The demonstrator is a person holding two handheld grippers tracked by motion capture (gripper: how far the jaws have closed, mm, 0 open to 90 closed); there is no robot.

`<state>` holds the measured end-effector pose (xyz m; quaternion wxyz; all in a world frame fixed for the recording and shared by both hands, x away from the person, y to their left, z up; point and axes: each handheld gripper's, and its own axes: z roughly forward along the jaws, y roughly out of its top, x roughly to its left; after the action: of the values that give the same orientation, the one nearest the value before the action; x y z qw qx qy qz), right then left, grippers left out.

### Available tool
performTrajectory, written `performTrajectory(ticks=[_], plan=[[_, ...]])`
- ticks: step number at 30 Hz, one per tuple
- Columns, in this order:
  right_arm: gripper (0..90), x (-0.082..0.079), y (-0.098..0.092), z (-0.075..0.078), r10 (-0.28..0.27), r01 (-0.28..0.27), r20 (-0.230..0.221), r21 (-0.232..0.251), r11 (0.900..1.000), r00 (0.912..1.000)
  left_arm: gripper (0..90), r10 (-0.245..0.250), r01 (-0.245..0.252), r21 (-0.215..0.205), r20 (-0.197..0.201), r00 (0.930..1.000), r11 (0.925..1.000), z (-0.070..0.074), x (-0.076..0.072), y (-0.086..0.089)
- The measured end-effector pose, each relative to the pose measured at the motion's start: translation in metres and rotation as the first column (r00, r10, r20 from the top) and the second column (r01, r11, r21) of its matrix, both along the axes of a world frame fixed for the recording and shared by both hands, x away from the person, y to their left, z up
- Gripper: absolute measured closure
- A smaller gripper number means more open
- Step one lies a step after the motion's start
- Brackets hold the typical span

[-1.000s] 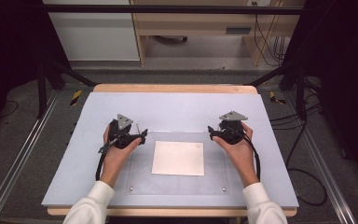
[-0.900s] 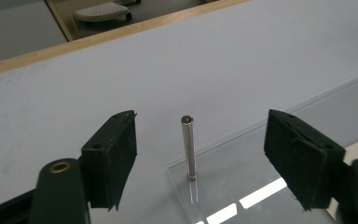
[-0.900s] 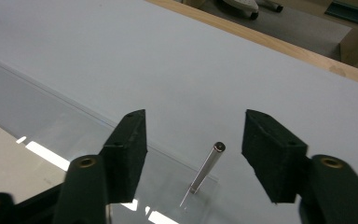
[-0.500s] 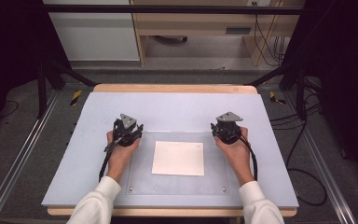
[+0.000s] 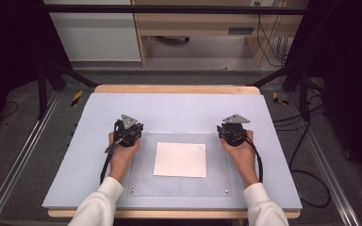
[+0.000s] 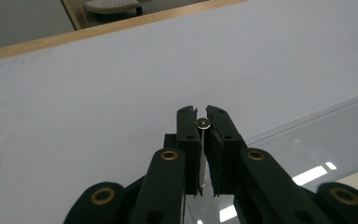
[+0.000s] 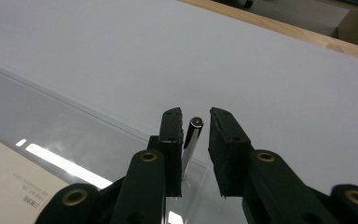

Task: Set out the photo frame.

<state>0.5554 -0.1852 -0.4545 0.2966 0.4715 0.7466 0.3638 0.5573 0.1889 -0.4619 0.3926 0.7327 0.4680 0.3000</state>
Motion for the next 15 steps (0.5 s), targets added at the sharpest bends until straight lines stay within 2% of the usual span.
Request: performTrajectory(ticks=[4, 11, 15], plan=[[77.8, 0.0011, -0.0008, -0.0024, -0.003, 0.003, -0.015, 0.006, 1.0, 0.9999, 83.7, 0.001, -0.001, -0.003, -0.003, 1.0, 1.0, 0.0, 0.0, -0.0002], [83.9, 0.0008, 0.002, -0.0015, 0.004, -0.004, -0.009, 0.003, 1.0, 0.9999, 83.7, -0.001, 0.001, -0.003, -0.004, 1.0, 1.0, -0.0001, 0.0002, 0.0002], [84.8, 0.0011, 0.001, -0.0011, 0.004, -0.004, -0.022, 0.022, 1.0, 0.9997, 84.0, -0.002, 0.002, -0.012, -0.011, 0.9999, 0.9999, 0.0001, 0.0005, 0.0008]])
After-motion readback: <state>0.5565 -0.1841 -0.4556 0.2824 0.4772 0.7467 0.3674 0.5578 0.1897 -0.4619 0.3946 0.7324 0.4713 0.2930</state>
